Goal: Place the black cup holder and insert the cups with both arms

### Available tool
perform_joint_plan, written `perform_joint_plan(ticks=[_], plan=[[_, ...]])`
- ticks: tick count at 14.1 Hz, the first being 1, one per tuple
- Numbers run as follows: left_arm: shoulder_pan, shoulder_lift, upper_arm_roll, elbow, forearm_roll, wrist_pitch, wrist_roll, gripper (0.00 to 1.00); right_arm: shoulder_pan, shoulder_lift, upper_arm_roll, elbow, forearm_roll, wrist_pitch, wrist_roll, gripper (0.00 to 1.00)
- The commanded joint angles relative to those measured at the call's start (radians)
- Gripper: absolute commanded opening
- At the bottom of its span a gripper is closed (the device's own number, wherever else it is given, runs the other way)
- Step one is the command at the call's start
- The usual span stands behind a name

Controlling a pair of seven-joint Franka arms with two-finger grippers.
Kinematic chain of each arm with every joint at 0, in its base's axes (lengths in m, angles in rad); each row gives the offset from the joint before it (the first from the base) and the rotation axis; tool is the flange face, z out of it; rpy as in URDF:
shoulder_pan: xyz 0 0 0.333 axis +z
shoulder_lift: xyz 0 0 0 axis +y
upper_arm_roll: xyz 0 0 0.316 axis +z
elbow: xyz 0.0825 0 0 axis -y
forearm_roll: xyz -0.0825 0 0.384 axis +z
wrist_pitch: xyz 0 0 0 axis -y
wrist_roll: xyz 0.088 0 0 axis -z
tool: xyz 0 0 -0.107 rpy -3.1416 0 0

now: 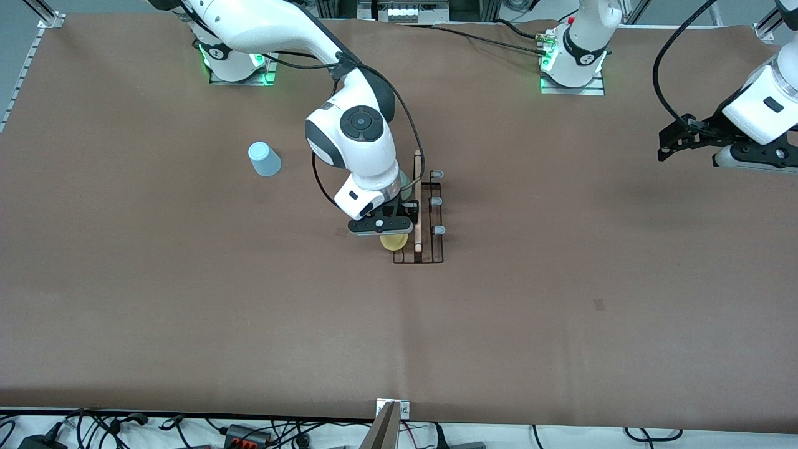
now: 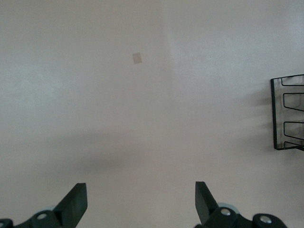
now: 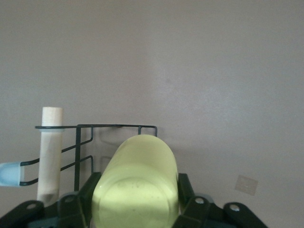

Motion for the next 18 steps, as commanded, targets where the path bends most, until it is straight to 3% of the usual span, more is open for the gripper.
perform_joint_plan(ticks=[1, 5, 8, 13, 18], plan=[[0.006, -0.005, -0.001, 0.012, 0.000, -0.018, 0.012, 1.00, 0.013, 0.011, -0.009, 0.029, -0.017, -0.001, 0.025, 1.00], [0.006, -0.005, -0.001, 0.012, 0.000, -0.018, 0.012, 1.00, 0.008, -0.011, -0.030, 0.029, -0.015, -0.008, -0.002, 1.00], [0.006, -0.005, -0.001, 0.012, 0.000, -0.018, 0.012, 1.00, -0.079, -0.114, -0.029, -0.013, 0.010, -0.057, -0.073, 1.00], [0.006, -0.005, -0.001, 0.012, 0.000, -0.018, 0.011, 1.00, -0.284, -0.323, -0.027, -0.037, 0.201, -0.371, -0.387, 1.00], [0.006, -0.005, -0.001, 0.012, 0.000, -0.018, 0.011, 1.00, -0.537, -0.470, -0.029, -0.037, 0.205, -0.617, -0.666, 1.00]])
